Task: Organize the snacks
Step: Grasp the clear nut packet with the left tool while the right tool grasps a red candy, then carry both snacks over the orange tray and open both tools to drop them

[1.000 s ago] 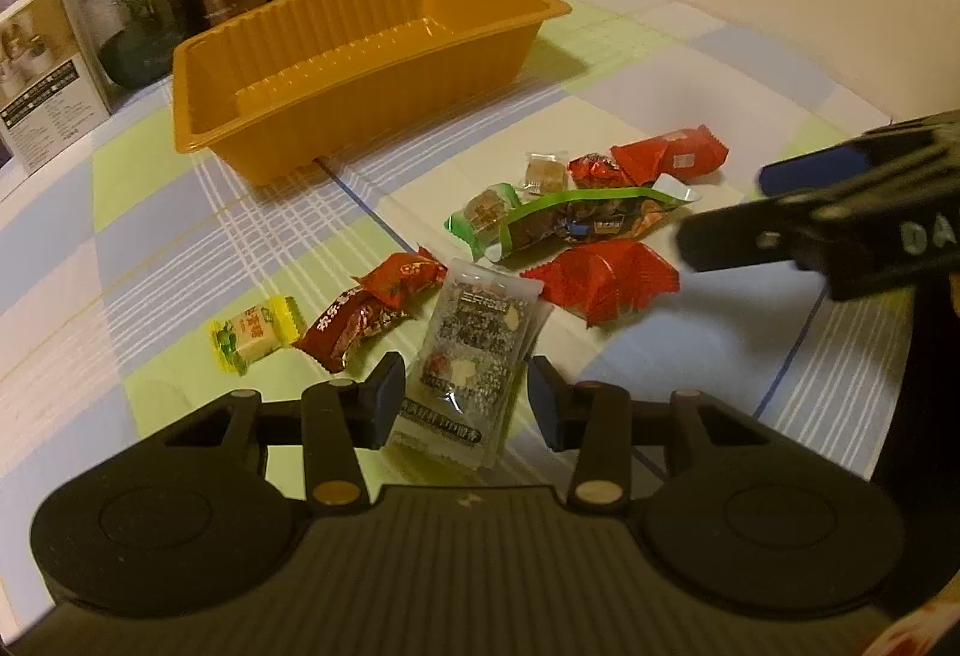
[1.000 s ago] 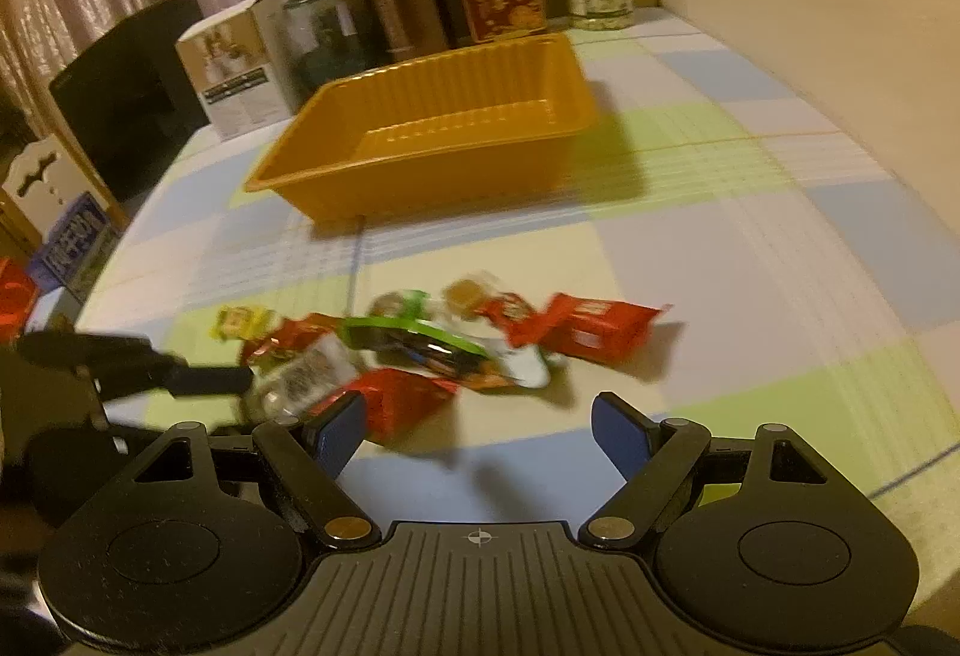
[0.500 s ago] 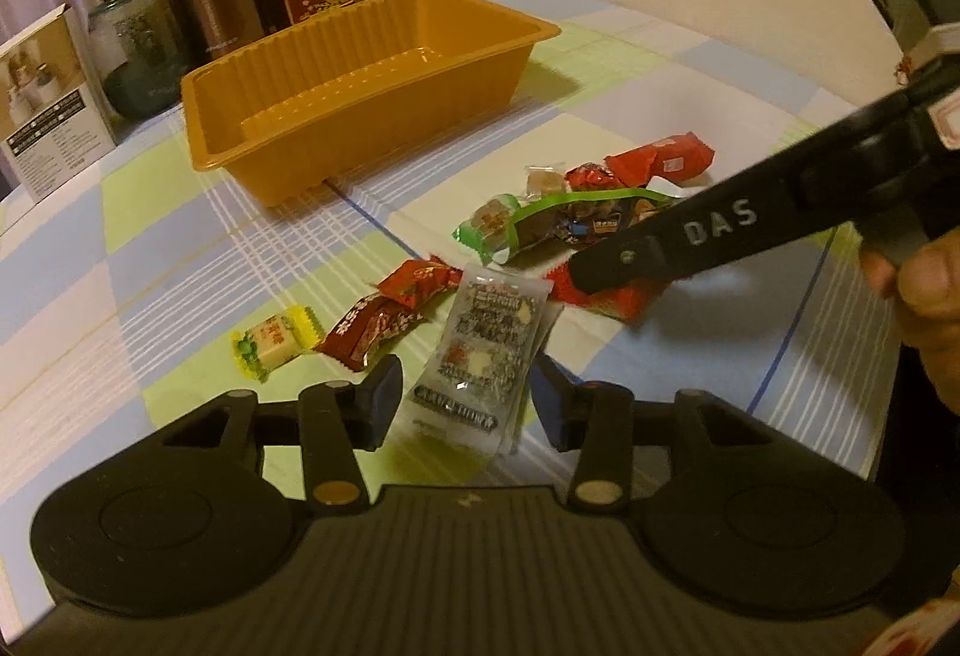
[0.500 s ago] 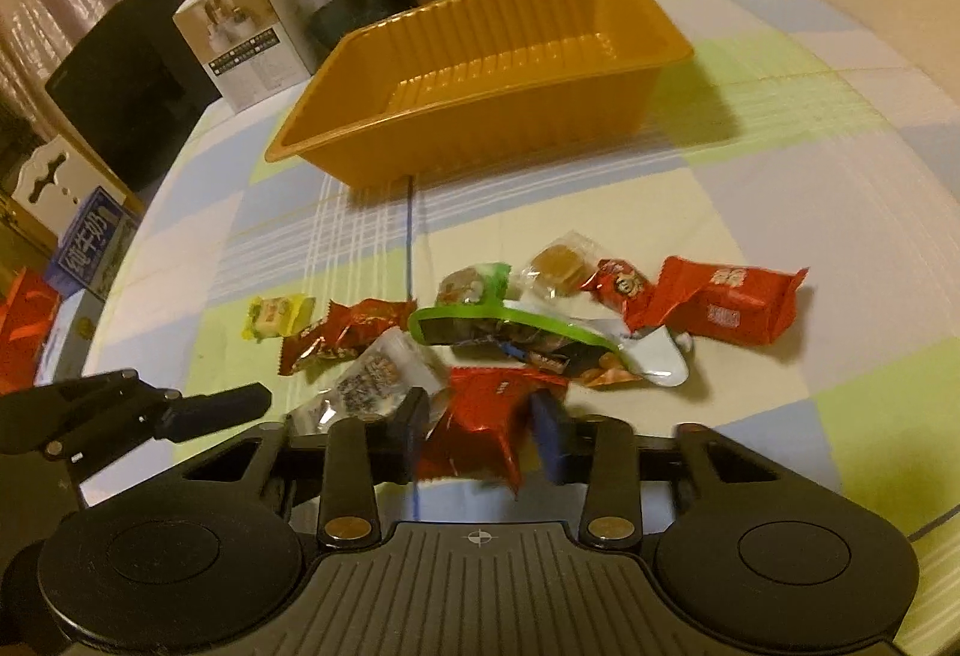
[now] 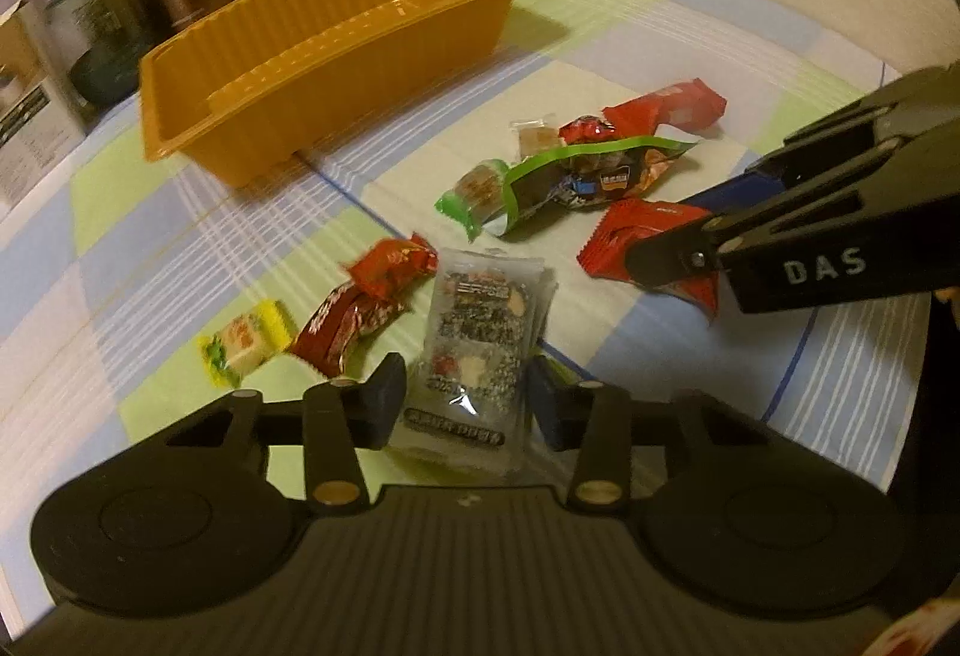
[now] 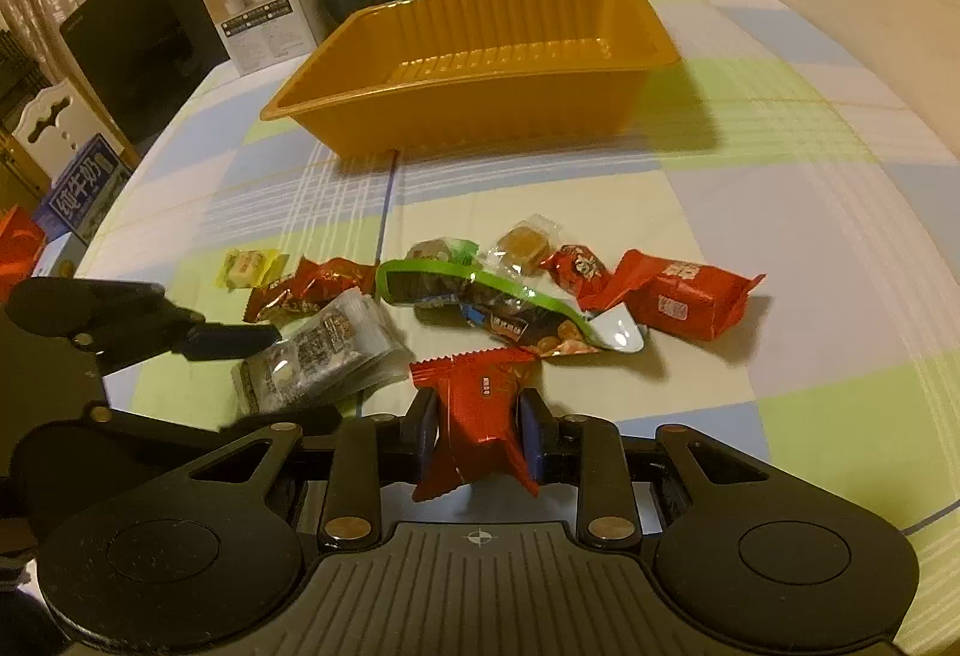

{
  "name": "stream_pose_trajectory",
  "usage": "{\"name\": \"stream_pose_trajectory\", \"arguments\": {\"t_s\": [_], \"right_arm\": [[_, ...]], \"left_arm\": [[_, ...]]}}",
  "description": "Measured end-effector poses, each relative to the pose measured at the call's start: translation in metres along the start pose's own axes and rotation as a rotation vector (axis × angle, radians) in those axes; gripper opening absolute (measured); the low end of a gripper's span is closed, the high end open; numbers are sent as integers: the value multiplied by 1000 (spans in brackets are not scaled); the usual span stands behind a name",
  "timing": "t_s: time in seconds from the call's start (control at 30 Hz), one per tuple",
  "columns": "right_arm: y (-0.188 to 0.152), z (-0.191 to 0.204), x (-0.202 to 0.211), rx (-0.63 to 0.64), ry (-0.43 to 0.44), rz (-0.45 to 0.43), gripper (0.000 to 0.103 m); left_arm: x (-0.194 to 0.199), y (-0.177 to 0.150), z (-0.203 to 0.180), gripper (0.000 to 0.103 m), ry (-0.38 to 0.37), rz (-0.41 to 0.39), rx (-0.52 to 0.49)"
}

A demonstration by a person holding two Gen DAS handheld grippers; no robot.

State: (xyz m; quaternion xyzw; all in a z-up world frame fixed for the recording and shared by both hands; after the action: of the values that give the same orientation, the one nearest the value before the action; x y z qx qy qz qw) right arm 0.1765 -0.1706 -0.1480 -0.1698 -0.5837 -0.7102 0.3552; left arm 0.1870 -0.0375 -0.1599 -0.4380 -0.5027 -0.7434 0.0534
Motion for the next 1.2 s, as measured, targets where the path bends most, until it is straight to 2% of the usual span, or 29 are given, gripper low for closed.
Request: {"name": "stream_pose_trajectory", "arguments": {"t_s": [0.23, 0.57, 0.77, 0.97, 1.2], "right_arm": [[-4, 2, -2, 37, 2, -9, 28], [-8, 3, 24, 56, 1, -28, 28], [-2, 3, 47, 48, 2, -60, 28], [15, 4, 63, 55, 3, -111, 28], [56, -1, 59, 75, 4, -174, 28]], "left_arm": [[4, -6, -2, 37, 40, -3, 58], [25, -16, -11, 34, 132, -3, 278], [47, -17, -16, 34, 155, -17, 349], [63, 1, -12, 34, 193, -48, 353], [63, 42, 3, 34, 211, -108, 353]]}}
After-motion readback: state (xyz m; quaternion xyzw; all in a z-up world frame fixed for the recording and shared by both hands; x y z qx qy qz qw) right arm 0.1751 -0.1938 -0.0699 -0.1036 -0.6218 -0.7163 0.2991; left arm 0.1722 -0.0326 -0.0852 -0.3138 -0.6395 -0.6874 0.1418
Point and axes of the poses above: each gripper's, at about its wrist camera, not at the fingertips, and x roughly against the way its jaws point, z to its left, y to its top, the point moved 5 cm from there along -x, roughly the way its jaws point, and after that the axes turned 11 degrees about -z, right-handed, at the moved point
